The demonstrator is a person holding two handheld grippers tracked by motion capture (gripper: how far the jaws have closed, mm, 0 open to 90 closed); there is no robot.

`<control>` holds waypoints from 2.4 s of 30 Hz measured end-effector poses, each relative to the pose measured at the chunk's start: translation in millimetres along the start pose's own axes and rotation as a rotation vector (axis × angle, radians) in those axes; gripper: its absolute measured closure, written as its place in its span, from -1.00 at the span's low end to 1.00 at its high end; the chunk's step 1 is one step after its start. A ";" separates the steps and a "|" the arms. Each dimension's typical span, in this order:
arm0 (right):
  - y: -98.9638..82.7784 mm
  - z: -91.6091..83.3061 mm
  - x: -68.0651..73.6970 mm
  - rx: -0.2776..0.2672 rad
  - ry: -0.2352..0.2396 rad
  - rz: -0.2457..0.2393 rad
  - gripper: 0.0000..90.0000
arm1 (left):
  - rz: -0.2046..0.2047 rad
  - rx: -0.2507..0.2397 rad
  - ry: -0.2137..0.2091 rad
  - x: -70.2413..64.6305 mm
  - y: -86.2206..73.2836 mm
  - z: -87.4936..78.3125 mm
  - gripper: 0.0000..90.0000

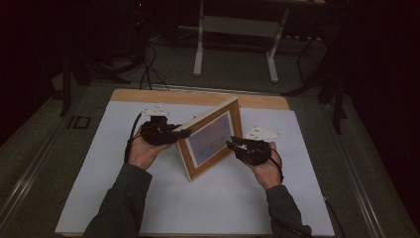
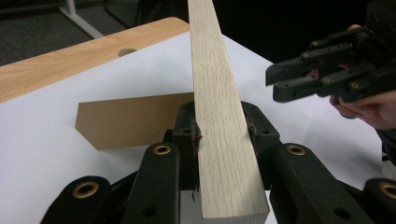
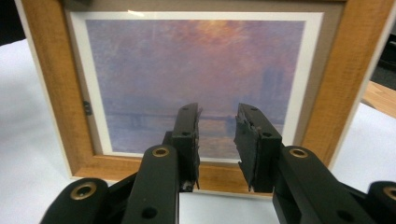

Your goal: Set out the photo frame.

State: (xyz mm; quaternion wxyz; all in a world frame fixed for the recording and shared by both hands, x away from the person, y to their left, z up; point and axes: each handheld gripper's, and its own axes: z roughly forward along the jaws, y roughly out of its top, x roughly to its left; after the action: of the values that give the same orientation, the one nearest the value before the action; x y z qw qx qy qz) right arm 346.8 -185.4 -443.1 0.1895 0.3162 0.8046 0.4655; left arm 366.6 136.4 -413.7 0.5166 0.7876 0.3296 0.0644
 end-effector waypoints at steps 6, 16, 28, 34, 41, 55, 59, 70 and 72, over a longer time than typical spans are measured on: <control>-1.6 -3.1 -9.4 -0.003 -0.019 0.033 0.54 | 0.041 0.017 -0.035 9.2 4.5 2.1 0.60; -5.7 -6.5 -23.0 0.005 -0.062 0.054 0.50 | 0.078 0.020 -0.126 10.1 9.5 10.6 0.61; -3.9 -10.9 -49.6 0.014 -0.139 0.080 0.38 | 0.077 0.026 -0.043 -3.0 12.3 11.5 0.48; 1.1 -7.8 -55.0 0.033 -0.159 0.067 0.30 | 0.016 -0.001 -0.012 -4.7 11.1 5.6 0.36; 9.6 -2.3 -61.6 0.042 -0.176 0.054 0.22 | -0.016 -0.053 0.045 -11.3 0.0 -5.2 0.40; 25.3 1.5 -75.4 0.032 -0.137 0.050 0.02 | -0.079 -0.117 0.094 -23.9 -22.5 -6.7 0.34; 28.5 6.9 -79.2 0.042 -0.100 0.044 -0.07 | -0.084 -0.120 0.109 -26.5 -27.0 -6.7 0.36; 36.7 17.9 -91.6 0.011 -0.006 0.083 -0.21 | -0.082 -0.059 0.146 -30.5 -32.0 -4.1 0.46; 38.0 18.7 -92.3 0.004 0.008 0.084 -0.22 | -0.087 -0.056 0.145 -30.8 -33.3 -3.7 0.45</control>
State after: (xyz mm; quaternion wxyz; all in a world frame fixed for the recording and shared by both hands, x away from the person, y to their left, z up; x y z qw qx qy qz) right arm 437.9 -223.0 -418.4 0.1657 0.3481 0.7925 0.4726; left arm 326.1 129.6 -433.2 0.5157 0.7510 0.3979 0.1080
